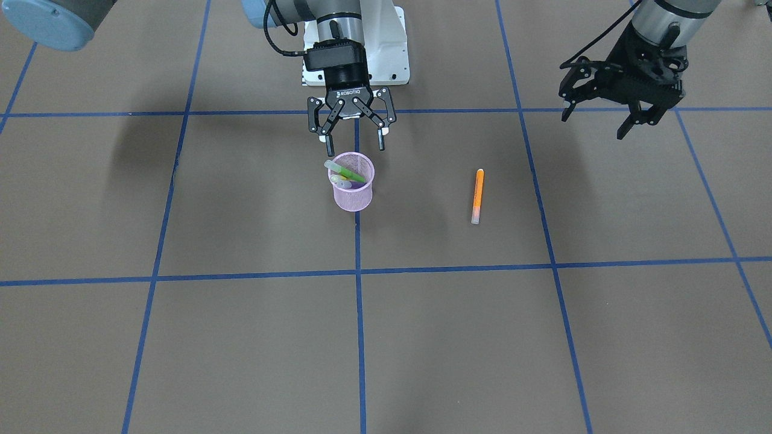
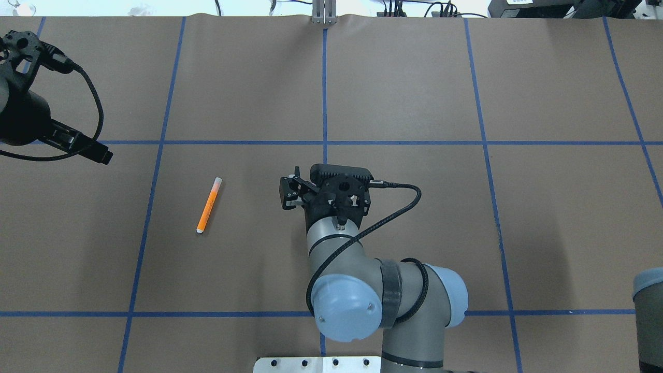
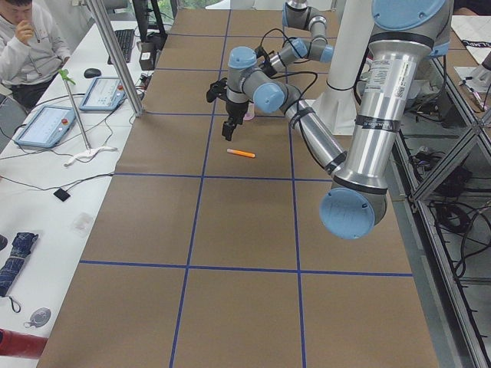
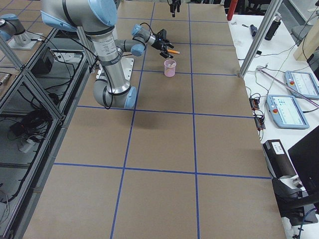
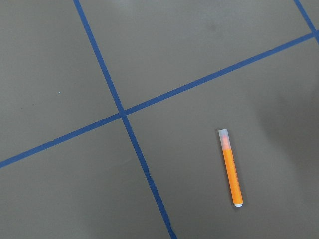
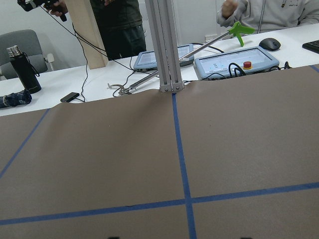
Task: Collect pens into pen holder
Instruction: 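Withdraw the right gripper while the left gripper lowers onto the orange marker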
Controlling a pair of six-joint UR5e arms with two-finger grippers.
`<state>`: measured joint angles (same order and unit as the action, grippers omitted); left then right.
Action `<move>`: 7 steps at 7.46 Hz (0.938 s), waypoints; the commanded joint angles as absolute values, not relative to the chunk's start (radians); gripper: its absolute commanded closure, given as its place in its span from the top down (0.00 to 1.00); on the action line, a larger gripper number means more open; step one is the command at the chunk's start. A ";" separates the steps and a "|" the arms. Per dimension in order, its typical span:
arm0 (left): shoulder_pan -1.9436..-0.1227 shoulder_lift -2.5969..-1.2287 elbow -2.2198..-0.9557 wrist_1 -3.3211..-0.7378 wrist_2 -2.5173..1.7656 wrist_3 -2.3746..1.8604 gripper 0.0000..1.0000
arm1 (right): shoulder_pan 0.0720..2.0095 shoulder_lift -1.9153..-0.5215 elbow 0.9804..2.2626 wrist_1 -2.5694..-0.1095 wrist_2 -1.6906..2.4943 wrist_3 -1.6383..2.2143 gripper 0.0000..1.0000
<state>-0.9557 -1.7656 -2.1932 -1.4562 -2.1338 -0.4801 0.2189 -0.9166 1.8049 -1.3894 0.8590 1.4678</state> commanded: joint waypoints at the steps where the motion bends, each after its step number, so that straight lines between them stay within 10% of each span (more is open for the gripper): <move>1: -0.925 -1.767 -2.155 -1.463 -2.132 -0.486 1.00 | 0.404 -0.928 1.835 -1.402 1.244 1.460 0.99; 7: -0.698 -1.925 -1.860 -1.723 -1.982 -0.919 0.99 | 0.897 -1.063 1.836 -1.517 2.001 0.931 1.00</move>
<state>-0.7305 -1.8727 -1.9348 -1.7043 -2.0010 -0.8611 0.8063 -1.0196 1.8359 -1.5172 1.8857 1.0733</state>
